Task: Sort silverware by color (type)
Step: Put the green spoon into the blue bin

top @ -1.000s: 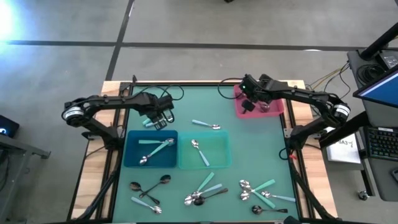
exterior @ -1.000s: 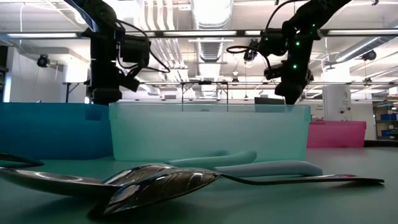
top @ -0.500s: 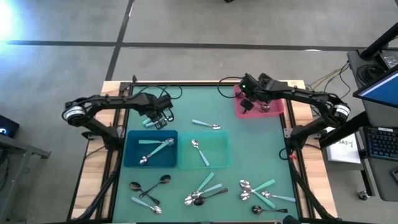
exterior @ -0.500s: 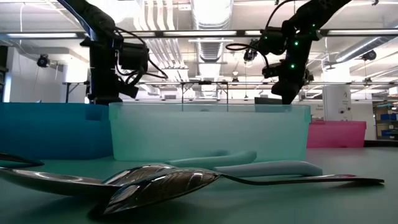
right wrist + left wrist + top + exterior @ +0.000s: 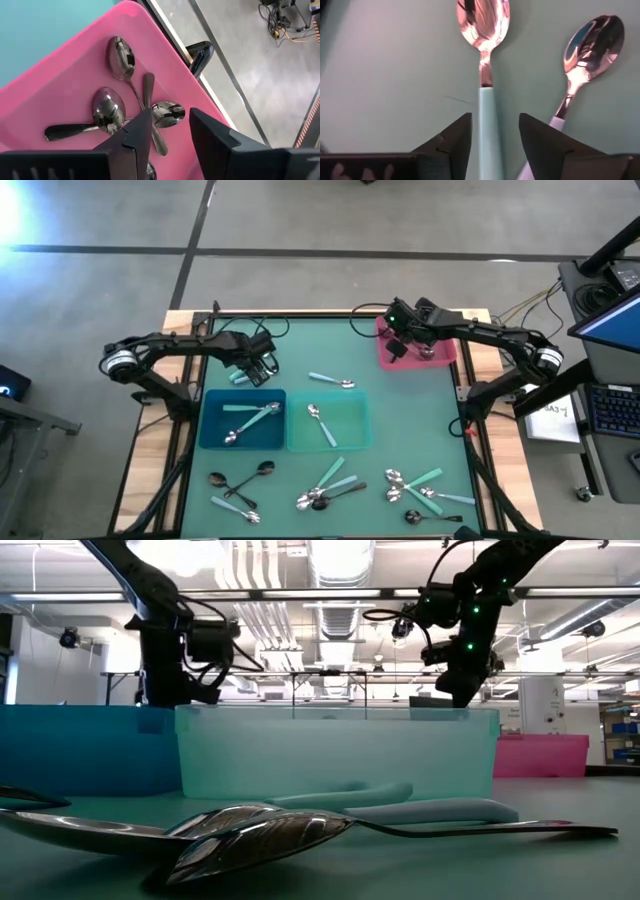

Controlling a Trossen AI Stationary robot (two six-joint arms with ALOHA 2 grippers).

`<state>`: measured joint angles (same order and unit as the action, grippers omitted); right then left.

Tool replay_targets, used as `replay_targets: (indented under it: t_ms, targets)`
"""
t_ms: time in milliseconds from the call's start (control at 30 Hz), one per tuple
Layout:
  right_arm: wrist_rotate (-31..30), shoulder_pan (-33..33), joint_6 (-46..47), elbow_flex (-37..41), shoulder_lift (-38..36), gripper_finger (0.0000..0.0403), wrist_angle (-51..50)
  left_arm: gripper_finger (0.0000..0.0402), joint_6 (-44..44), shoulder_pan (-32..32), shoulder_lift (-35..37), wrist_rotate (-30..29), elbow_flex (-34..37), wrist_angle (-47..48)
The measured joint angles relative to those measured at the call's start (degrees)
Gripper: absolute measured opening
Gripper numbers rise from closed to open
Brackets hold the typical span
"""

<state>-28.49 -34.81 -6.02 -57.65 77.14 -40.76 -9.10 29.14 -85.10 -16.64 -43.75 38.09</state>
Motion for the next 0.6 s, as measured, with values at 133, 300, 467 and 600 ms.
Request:
replay_targets:
  t_ms: [133, 300, 467, 600]
  targets:
    - [0.0, 0.0, 0.0, 0.0, 0.0, 0.0124, 0.9, 0.0161, -1.2, 2.2, 0.0, 5.9, 1.8, -3.3]
    - [0.2, 0.0, 0.0, 0.0, 0.0, 0.0121, 1.2, 0.0166, -1.3, 4.9, 0.2, 5.8, 3.5, -6.7]
    - [0.2, 0.0, 0.0, 0.0, 0.0, 0.0123, 1.2, 0.0157, -1.2, 6.0, 0.2, 5.8, 3.5, -6.7]
    - [0.2, 0.0, 0.0, 0.0, 0.0, 0.0118, 1.2, 0.0114, -0.5, 6.0, 0.1, 6.0, 3.4, -6.5]
